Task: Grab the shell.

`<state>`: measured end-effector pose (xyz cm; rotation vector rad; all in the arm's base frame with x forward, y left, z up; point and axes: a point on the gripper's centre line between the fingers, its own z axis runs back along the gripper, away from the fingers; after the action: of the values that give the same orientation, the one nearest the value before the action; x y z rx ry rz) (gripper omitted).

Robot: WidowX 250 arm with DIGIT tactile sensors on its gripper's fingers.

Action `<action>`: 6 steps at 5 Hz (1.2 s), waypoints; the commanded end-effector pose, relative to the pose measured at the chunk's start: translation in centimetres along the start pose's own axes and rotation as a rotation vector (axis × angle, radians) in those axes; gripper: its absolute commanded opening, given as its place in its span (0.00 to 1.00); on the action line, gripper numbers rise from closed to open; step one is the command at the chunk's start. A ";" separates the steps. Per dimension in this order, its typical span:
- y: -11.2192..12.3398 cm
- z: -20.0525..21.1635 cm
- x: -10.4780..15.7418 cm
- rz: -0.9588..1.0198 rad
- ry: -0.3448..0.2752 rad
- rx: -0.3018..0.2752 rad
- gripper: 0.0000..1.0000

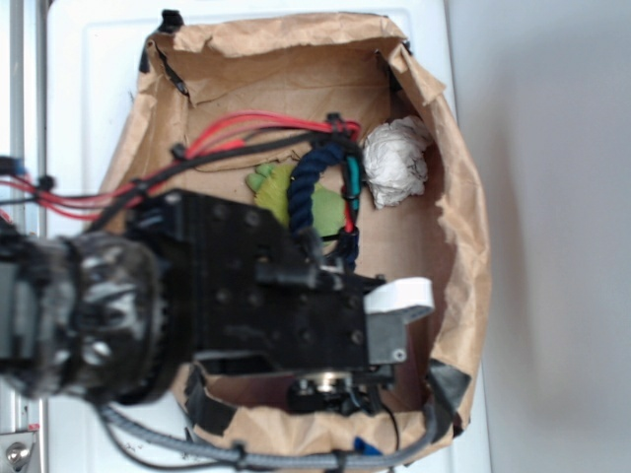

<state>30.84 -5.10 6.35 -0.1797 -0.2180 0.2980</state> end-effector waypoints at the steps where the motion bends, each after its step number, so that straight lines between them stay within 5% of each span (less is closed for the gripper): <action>1: -1.0 -0.2 0.6 0.050 -0.065 0.018 1.00; 3: -0.7 -1.1 0.6 0.058 -0.060 0.062 0.95; 4: -0.4 -0.7 1.0 0.060 -0.064 0.044 0.00; 6: 0.7 0.3 1.2 0.054 -0.093 0.019 0.00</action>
<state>31.19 -4.52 4.71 -0.1366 -0.2440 0.3683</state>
